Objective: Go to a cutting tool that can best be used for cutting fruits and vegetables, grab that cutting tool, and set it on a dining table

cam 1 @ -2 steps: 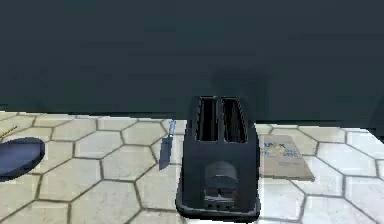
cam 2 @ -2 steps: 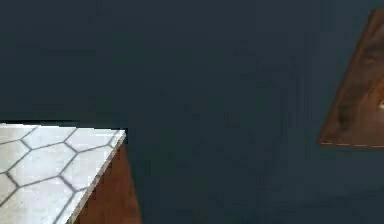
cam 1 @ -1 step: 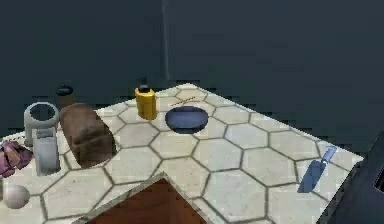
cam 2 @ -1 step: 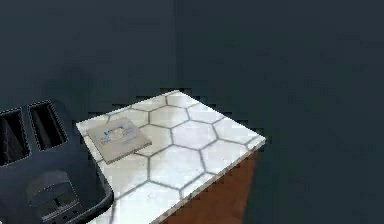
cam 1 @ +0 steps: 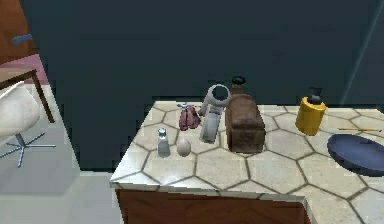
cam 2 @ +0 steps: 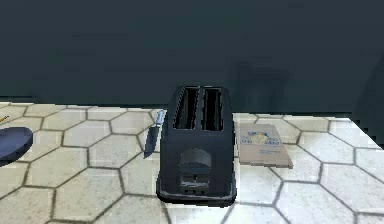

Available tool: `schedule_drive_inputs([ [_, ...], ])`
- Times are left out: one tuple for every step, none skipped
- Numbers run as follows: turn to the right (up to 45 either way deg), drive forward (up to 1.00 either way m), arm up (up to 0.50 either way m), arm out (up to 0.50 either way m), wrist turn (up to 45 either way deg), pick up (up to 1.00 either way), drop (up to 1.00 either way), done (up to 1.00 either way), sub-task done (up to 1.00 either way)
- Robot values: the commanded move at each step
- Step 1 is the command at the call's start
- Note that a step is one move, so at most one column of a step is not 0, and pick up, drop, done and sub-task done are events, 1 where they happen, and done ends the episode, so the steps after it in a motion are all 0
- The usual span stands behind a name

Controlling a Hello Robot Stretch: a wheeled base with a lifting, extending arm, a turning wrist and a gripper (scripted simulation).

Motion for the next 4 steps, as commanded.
schedule_drive_inputs([
  [0.0, 0.00, 0.50, 0.00, 0.0, 0.00, 0.00, 0.00, 0.00],
  [0.0, 0.00, 0.38, 0.00, 0.0, 0.00, 0.00, 0.00, 0.00],
  [0.0, 0.00, 0.00, 0.28, 0.0, 0.00, 0.00, 0.00, 0.00],
  [0.0, 0.00, 0.00, 0.00, 45.0, 0.00, 0.00, 0.00, 0.00],
])
